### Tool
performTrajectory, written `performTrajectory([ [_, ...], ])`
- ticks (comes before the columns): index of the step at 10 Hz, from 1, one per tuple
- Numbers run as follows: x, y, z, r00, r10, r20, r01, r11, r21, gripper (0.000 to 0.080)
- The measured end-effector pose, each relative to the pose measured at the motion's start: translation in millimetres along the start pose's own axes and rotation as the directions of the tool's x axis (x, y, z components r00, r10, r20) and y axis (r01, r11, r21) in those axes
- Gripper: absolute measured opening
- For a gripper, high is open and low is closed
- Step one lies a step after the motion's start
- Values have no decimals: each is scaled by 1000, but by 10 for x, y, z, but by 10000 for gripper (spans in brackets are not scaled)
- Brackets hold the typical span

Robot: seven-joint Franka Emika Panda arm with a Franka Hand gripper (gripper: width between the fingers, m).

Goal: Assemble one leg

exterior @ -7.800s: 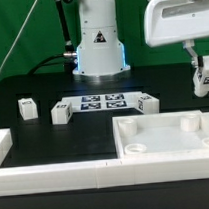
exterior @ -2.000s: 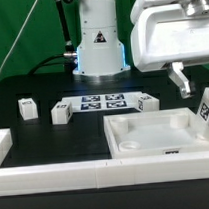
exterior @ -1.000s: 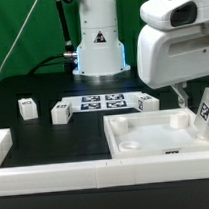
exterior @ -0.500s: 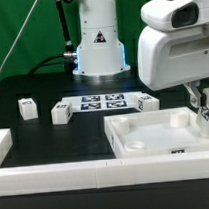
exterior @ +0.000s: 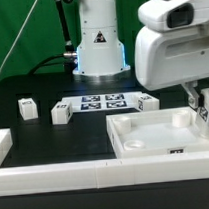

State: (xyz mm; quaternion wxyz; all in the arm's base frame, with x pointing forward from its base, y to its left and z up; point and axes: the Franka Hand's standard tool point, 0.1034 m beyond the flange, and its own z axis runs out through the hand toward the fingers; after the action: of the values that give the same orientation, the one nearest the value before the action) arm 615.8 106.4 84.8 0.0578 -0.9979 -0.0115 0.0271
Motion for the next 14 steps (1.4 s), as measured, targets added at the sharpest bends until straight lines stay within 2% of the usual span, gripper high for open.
performTrajectory([
  [1,-35,9,6,990,137,-39,-137,991,9,291],
  [3,-40,5,4,958,283,-38,-282,959,17,291],
  [4,-42,-10,6,914,405,-30,-404,914,35,291],
  [6,-44,-56,13,832,555,-26,-554,832,43,292],
  [10,-47,-134,32,469,883,-8,-882,469,55,292],
  [13,-70,-244,88,172,985,10,-984,172,52,292],
  [14,-71,-235,95,110,994,22,-993,109,49,293],
])
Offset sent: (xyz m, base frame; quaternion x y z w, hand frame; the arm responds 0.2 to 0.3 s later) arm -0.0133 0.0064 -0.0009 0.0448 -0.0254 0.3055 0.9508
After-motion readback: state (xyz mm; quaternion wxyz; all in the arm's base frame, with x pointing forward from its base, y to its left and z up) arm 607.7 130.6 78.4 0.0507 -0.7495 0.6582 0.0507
